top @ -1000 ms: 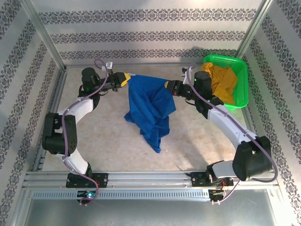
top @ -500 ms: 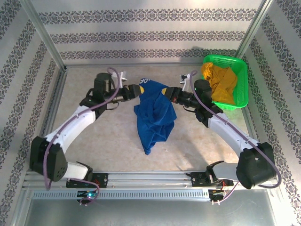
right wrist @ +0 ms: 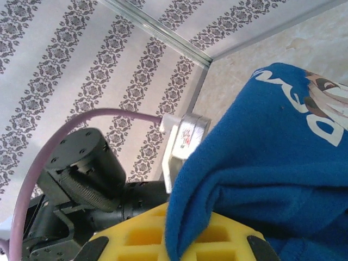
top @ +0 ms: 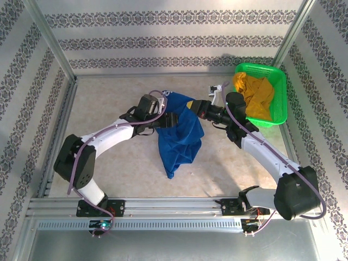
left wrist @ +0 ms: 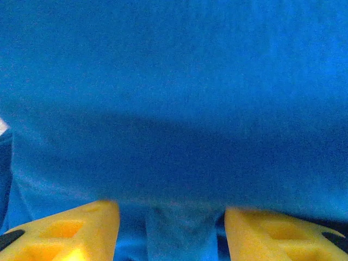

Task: Fold the inside-out t-shirt

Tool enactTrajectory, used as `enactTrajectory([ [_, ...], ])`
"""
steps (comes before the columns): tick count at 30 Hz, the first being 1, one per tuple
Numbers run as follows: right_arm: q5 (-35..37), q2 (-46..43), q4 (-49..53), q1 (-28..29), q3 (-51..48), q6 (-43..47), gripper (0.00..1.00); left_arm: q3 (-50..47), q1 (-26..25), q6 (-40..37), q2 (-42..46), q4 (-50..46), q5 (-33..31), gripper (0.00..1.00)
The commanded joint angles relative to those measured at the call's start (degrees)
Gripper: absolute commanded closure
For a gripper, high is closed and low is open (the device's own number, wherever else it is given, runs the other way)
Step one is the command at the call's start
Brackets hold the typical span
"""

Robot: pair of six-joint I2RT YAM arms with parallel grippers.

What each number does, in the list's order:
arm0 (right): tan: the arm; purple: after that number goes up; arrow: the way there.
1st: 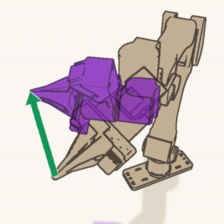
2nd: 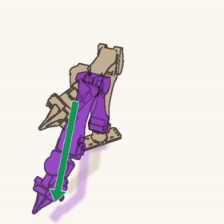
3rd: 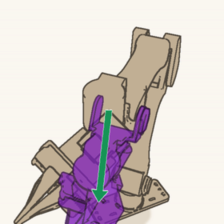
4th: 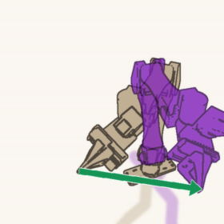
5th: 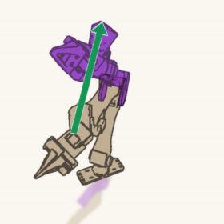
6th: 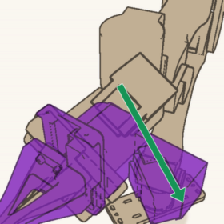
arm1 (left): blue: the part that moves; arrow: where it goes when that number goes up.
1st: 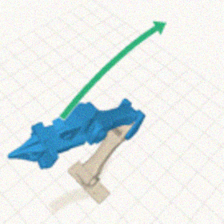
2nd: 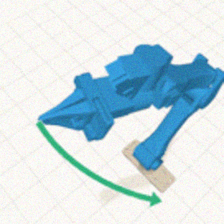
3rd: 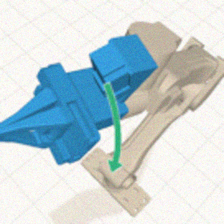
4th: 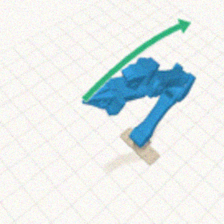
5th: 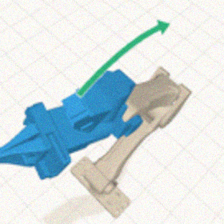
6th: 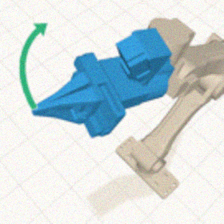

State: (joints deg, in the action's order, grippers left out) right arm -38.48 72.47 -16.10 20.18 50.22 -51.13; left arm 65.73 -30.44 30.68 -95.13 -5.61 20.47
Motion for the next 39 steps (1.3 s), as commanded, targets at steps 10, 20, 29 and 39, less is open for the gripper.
enactTrajectory([
  [10, -0.06, -0.05, -4.17, 1.40, 1.42, -1.45, 1.00, 5.27, -3.08, -1.40, -9.73, 9.50, 8.17, 0.44],
  [20, 7.87, -7.02, -1.80, -2.15, -7.97, -2.23, 1.00, 1.71, 2.28, 0.79, -5.56, 13.22, 10.16, 1.00],
  [29, 23.08, -1.89, 5.04, -2.78, -13.23, 1.42, 0.80, -11.90, 13.19, 18.16, 5.48, 37.20, 30.17, 1.00],
  [39, 32.17, -11.85, 24.83, 4.79, -6.27, 10.55, 0.27, -11.24, 13.75, 30.23, 3.23, 51.05, 36.64, 1.00],
])
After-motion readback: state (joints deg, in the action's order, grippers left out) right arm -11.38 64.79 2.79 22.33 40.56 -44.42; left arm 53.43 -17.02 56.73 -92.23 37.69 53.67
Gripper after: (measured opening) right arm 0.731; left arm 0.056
